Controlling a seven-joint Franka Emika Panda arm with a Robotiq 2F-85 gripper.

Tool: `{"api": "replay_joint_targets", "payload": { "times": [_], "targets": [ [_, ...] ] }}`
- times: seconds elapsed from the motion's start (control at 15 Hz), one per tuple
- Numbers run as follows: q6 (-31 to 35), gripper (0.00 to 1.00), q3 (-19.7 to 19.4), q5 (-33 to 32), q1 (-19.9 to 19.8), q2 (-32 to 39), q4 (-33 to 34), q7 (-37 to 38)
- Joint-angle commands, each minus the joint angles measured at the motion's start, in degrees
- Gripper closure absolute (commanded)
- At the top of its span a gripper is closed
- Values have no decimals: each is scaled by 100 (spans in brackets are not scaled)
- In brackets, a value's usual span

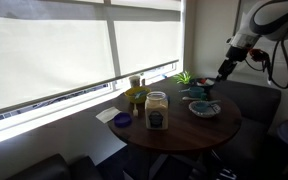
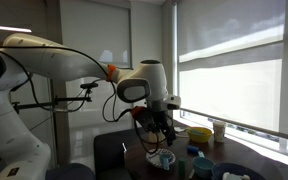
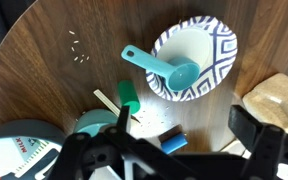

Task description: Pick up the blue measuring spoon from the white bowl and scoop one spoonful of sugar, pour the sugar into the white bowl and put the blue measuring spoon in the clear container of sugar

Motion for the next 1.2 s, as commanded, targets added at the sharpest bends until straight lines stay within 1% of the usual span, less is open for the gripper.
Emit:
{"api": "replay_joint_targets", "payload": {
  "times": [0.0, 0.2, 0.33, 0.4, 0.6, 1.13],
  "targets": [
    [-511, 0, -540, 1089, -11, -27, 37, -670],
    [-1388, 0, -959, 1698, -62, 176, 96, -1290],
    [-1996, 0, -1141, 2066, -80, 365, 188, -1620],
    [-1597, 0, -849, 1734, -271, 154, 27, -1350],
    [-1665, 0, -818, 1768, -370, 198, 22, -1418],
    [-1658, 0, -775, 1764, -370, 191, 22, -1414]
  ]
}}
